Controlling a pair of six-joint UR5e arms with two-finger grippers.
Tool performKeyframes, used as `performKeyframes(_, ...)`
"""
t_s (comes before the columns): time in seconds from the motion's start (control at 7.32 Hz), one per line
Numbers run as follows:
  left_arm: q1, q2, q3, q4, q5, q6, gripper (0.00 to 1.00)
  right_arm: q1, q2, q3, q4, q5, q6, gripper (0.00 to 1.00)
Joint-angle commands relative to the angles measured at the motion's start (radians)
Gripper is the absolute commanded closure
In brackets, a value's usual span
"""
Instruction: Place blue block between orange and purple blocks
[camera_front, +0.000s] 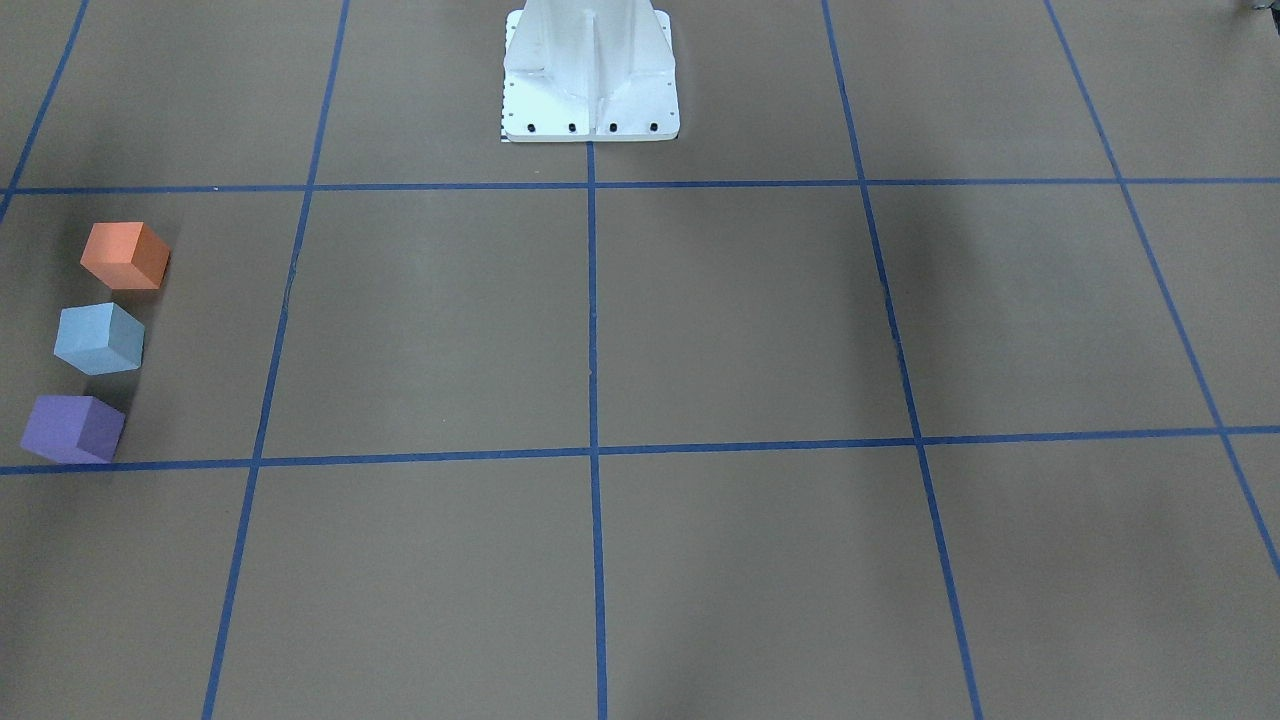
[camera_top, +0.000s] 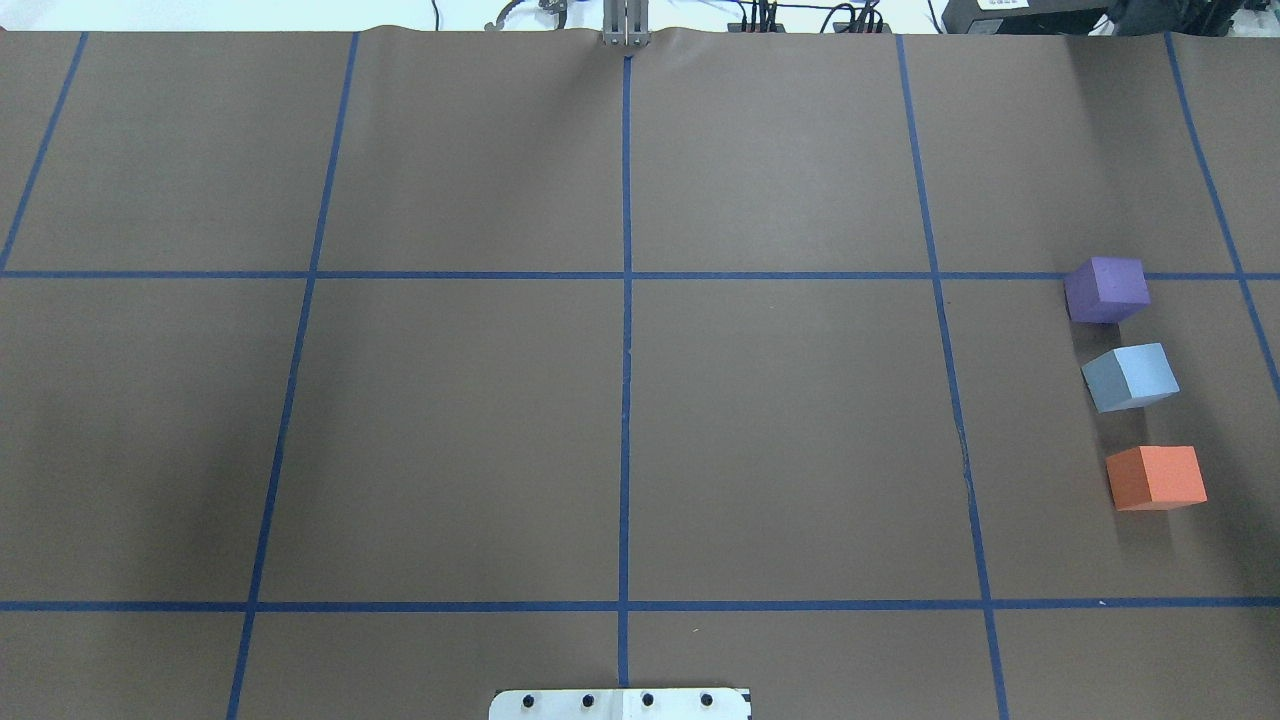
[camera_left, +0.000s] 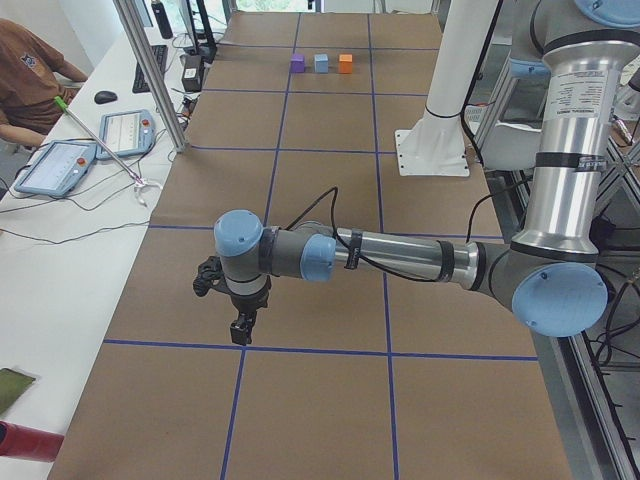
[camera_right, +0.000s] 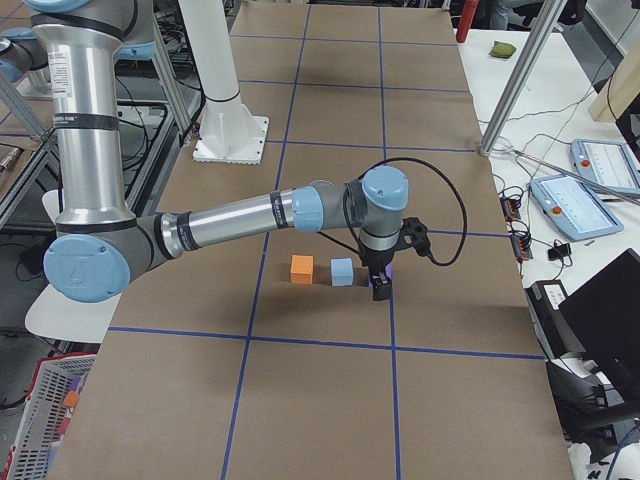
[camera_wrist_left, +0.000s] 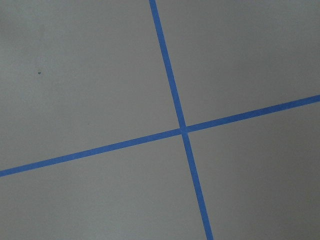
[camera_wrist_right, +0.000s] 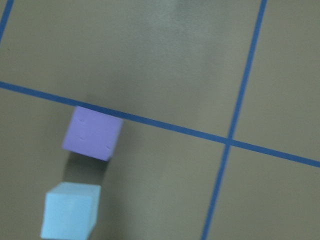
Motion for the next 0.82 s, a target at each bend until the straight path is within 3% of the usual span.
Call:
performKeyframes(0.0, -0.003, 0.012, -0.005, 0.0, -0.001, 0.001, 0.0, 0.085, -0.027, -0.102, -0.008, 0.07, -0.11, 0.0)
performKeyframes(0.27, -0.009, 0.017, -0.017, 0.0, -0.001, 0.003, 0.0, 0.091, -0.062, -0.116, -0.005, 0.059, -0.117, 0.0)
performKeyframes(0.68, -0.009, 0.02, -0.017, 0.008, -0.007, 0.001, 0.0, 0.091, -0.079, -0.152, 0.092, 0.056, -0.1, 0.0)
